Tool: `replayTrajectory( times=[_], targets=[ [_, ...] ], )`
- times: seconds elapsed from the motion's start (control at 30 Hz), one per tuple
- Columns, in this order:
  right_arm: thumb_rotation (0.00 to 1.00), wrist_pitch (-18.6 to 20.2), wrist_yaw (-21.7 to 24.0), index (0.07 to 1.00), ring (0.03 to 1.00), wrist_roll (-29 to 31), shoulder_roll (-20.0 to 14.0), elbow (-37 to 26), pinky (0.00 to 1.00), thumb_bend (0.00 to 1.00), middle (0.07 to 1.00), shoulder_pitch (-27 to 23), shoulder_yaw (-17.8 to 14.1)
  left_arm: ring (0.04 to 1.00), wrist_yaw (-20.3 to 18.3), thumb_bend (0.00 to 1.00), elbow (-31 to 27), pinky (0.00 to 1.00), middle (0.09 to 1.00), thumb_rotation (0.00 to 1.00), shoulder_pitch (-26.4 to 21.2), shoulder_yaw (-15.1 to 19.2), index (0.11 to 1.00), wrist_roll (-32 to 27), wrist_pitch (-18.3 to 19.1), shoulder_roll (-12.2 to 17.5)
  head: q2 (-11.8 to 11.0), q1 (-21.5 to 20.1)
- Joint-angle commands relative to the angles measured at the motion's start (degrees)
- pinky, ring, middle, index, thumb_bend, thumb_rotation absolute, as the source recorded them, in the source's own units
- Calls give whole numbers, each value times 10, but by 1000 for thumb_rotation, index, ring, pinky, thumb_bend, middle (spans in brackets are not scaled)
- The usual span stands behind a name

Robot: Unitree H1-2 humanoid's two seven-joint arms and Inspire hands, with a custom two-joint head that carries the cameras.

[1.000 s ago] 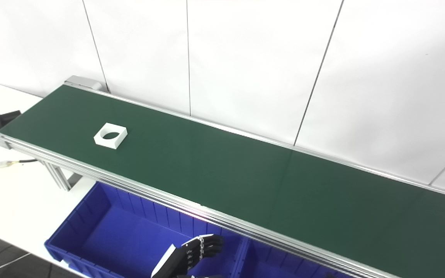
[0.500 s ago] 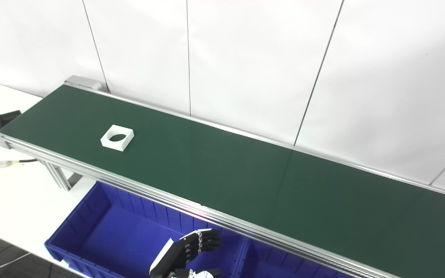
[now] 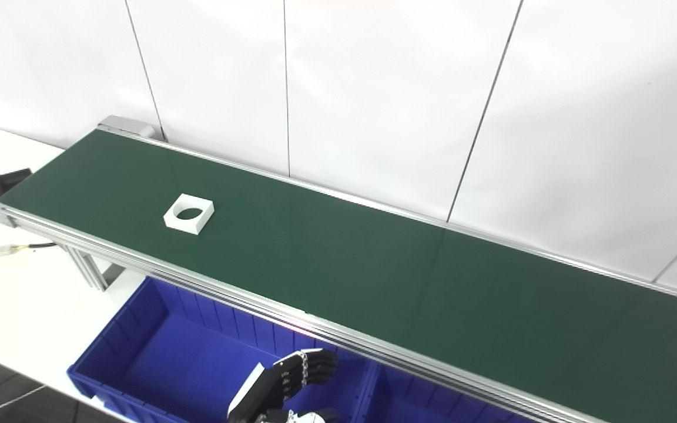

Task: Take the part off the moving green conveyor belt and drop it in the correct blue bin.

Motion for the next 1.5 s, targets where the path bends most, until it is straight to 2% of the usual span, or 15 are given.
replayTrajectory(
  times=[0.0,0.4,0.57,0.93,1.47],
  targets=[
    [0,-31,-3,848,782,-1,1,-12,690,657,837,-3,-1,767,1,658,-12,785,778,0,-5,-3,755,-1,-15,-4,1,-2],
    [0,-31,-6,832,777,-8,2,-19,692,676,826,-2,2,765,-5,633,-12,795,778,0,-1,-4,755,-6,-18,0,8,-31],
    [0,-31,-15,824,760,-21,1,-21,662,693,812,-4,6,771,-8,614,-8,809,782,0,-4,-3,757,-10,-19,3,10,-44],
    [0,-31,-23,809,752,-24,-1,-34,648,718,813,-3,21,796,-13,511,-13,832,801,0,-4,-3,769,-12,-26,13,27,-105],
    [0,-31,-34,807,751,-42,8,-51,668,760,807,5,24,803,-24,498,-24,846,806,0,4,6,774,-27,-25,24,41,-140]
  ],
)
